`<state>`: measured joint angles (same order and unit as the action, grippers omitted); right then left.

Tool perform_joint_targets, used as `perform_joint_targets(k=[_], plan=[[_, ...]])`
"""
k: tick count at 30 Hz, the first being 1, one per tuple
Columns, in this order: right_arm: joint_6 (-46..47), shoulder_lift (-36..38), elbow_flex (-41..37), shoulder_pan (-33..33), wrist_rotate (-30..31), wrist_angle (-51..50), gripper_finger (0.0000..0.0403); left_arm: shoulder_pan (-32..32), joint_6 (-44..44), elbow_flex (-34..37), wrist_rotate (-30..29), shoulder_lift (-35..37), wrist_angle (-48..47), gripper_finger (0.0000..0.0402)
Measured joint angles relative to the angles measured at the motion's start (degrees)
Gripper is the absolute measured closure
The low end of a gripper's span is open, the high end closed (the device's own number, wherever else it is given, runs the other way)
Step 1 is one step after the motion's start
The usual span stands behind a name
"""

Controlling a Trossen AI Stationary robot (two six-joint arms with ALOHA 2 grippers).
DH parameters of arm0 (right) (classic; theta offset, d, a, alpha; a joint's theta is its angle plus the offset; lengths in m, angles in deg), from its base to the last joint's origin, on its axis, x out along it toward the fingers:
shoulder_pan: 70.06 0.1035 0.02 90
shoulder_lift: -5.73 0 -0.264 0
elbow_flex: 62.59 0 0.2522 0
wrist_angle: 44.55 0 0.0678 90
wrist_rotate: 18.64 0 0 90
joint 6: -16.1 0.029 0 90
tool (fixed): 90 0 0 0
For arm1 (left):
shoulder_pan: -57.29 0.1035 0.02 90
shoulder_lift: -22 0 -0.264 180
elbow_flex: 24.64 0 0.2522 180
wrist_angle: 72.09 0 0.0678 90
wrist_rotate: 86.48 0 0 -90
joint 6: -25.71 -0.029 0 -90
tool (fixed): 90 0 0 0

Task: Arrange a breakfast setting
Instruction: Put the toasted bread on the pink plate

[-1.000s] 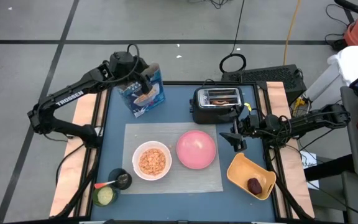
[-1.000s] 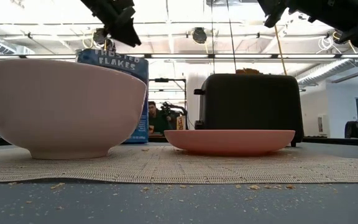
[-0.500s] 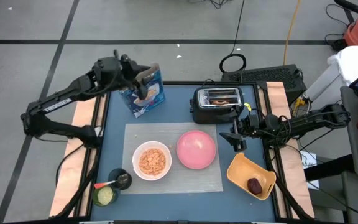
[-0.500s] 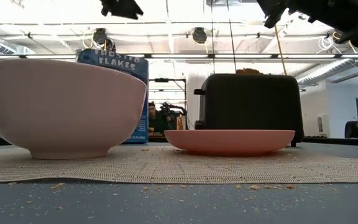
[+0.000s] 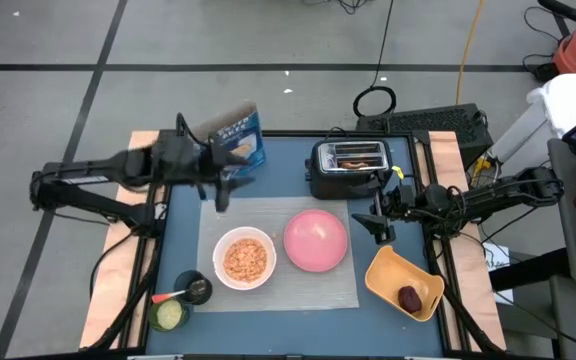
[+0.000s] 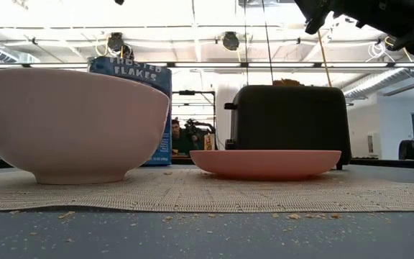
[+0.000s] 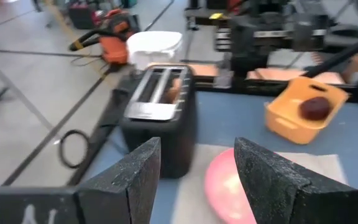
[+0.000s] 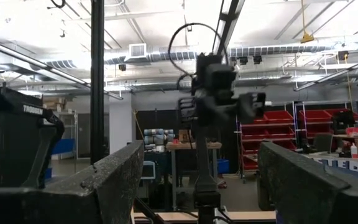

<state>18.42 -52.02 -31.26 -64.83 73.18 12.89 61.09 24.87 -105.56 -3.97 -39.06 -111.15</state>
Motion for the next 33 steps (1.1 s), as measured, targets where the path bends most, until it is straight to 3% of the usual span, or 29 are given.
perform_joint_targets(k=[6, 10, 16, 24, 33], plan=[[0.0, 0.0, 0.0, 0.0, 0.2, -0.4, 0.0099, -5.1, 1.8, 11.3, -0.7, 0.0, 16.5, 0.0190], [1.0, 0.0, 0.1, 0.0, 3.5, -2.0, 0.0103, -6.7, 3.0, 18.1, -2.0, 0.0, 25.4, 0.0190], [1.3, 0.0, 3.7, 0.0, 4.4, -11.9, 0.0119, -8.7, 5.3, 26.8, -3.4, 0.0, 36.0, 0.0190], [1.1, 0.0, 15.5, -2.7, 4.4, -36.8, 0.0122, -11.5, 7.6, 35.6, -3.7, 0.0, 49.6, 0.0190], [-6.1, 0.0, 30.7, -8.9, 4.4, -70.2, 0.0122, -11.8, 6.6, 36.7, -3.7, 0.0, 51.0, 0.0190]])
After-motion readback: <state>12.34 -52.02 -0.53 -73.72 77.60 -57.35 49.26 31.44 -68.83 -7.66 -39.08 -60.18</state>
